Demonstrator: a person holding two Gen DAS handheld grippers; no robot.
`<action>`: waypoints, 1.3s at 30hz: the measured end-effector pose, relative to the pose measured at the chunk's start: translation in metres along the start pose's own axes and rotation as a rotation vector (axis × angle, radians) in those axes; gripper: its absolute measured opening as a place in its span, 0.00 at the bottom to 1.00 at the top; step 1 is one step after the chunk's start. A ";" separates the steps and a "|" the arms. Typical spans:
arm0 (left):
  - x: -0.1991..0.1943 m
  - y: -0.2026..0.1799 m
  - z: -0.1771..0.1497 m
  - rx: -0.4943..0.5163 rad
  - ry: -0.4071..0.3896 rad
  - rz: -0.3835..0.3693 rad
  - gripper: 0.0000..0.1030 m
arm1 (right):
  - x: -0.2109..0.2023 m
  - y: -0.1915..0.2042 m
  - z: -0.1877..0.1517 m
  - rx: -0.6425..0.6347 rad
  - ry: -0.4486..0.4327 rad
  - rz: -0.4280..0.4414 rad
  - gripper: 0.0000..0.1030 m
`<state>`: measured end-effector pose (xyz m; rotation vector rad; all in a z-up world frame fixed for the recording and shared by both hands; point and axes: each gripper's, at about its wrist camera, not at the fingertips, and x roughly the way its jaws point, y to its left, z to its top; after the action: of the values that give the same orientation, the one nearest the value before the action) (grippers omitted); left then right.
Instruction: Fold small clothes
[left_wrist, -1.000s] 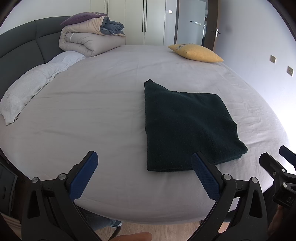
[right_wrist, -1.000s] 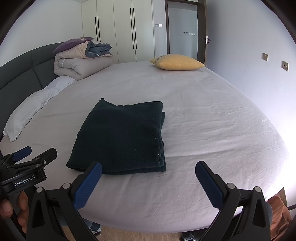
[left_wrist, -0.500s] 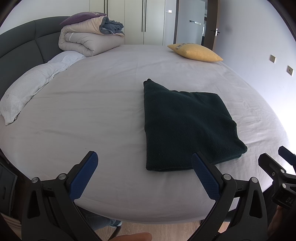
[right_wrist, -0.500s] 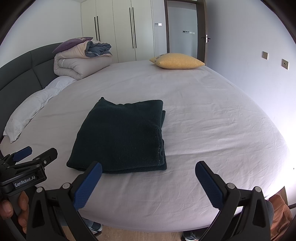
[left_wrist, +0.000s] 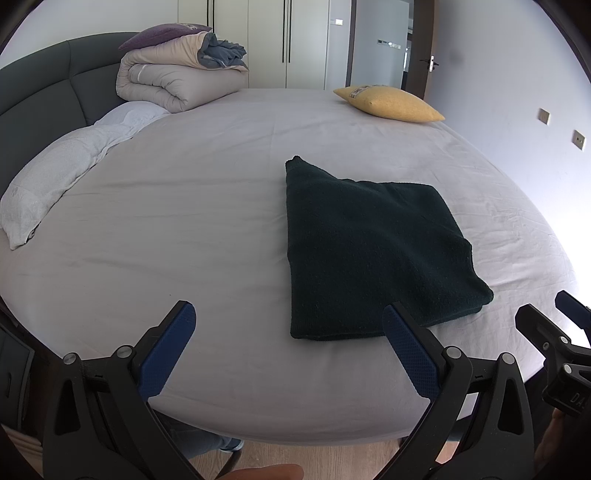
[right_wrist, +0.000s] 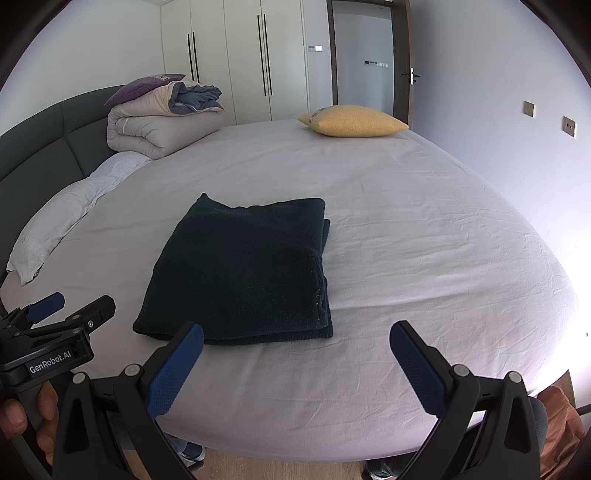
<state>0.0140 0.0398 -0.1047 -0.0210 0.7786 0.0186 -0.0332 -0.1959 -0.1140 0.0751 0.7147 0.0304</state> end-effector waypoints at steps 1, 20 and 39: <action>0.000 0.000 0.000 0.000 0.000 0.000 1.00 | 0.000 0.000 0.000 0.000 0.000 0.000 1.00; 0.000 0.000 0.000 -0.001 0.001 0.000 1.00 | 0.000 0.000 0.000 0.001 0.002 0.001 1.00; 0.003 -0.001 -0.008 -0.006 0.023 -0.018 1.00 | 0.001 0.003 -0.008 0.001 0.006 0.002 1.00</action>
<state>0.0108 0.0384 -0.1125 -0.0338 0.8009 0.0033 -0.0379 -0.1923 -0.1200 0.0772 0.7208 0.0325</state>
